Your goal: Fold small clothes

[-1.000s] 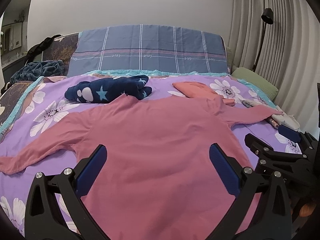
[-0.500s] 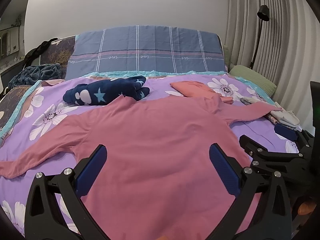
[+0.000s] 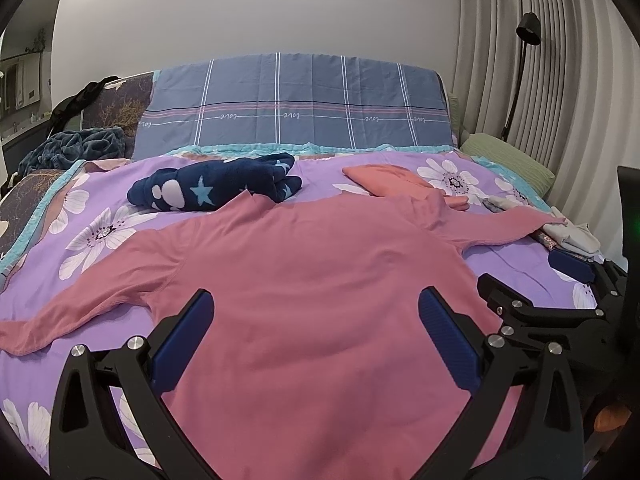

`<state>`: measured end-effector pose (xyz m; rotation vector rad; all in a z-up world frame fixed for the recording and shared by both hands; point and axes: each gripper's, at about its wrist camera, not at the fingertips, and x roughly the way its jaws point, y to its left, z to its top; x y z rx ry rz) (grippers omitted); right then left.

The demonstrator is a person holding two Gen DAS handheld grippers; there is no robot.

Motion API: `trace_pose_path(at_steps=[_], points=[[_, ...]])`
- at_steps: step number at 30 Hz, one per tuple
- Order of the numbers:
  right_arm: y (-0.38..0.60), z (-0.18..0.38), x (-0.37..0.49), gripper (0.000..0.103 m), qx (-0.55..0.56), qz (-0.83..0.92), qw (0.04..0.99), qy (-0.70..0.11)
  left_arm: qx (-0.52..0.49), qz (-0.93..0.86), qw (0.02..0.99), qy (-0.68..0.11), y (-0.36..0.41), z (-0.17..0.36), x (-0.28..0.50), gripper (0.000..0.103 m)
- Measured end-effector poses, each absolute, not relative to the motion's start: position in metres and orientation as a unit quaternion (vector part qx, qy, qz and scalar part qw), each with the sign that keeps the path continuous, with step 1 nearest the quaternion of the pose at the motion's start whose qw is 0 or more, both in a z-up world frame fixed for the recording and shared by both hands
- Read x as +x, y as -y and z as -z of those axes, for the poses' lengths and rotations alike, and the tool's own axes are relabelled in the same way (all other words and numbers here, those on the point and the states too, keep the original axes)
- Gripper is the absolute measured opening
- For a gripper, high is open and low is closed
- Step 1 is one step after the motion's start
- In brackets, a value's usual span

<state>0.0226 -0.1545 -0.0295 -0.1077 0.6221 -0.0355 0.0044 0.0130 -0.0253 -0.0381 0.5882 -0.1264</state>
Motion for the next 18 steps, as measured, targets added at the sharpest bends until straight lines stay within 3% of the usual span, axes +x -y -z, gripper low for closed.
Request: trace_pose_path(at_steps=[18], points=[[0.154,0.034,0.026,0.101,-0.042,0.006,0.950,-0.310,-0.053,0.071,0.949,-0.302,-0.027,0.036,0.012,0.102]])
